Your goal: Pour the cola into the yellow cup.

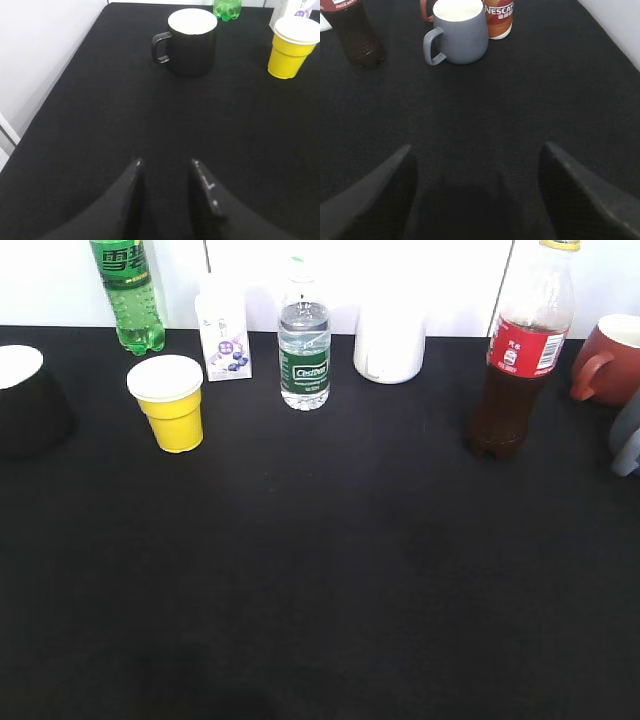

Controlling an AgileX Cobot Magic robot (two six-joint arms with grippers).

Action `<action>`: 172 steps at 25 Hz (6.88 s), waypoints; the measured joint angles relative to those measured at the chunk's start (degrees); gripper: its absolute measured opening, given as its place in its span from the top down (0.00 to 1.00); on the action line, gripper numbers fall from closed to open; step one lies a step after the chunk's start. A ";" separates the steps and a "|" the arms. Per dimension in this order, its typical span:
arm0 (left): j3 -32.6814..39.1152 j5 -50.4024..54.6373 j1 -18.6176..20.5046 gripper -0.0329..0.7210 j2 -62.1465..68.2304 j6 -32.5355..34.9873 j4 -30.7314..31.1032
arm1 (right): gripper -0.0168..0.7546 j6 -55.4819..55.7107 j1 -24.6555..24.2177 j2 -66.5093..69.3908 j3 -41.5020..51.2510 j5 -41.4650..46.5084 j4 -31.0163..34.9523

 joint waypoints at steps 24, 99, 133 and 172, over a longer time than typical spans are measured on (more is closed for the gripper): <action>-4.99 -13.31 0.00 0.34 19.85 10.15 -11.89 | 0.24 0.00 0.00 0.00 0.00 0.00 0.00; 2.40 -117.55 -24.45 0.38 95.18 -17.61 42.51 | 0.24 -25.83 0.00 18.35 -1.40 -34.57 29.71; 2.40 -117.30 -24.45 0.38 95.18 -14.81 40.10 | 0.16 -14.47 17.30 95.36 4.84 -113.84 17.70; 2.29 -117.30 -24.52 0.38 95.18 -14.81 40.20 | 0.44 -17.85 17.30 104.78 -4.99 -117.60 17.84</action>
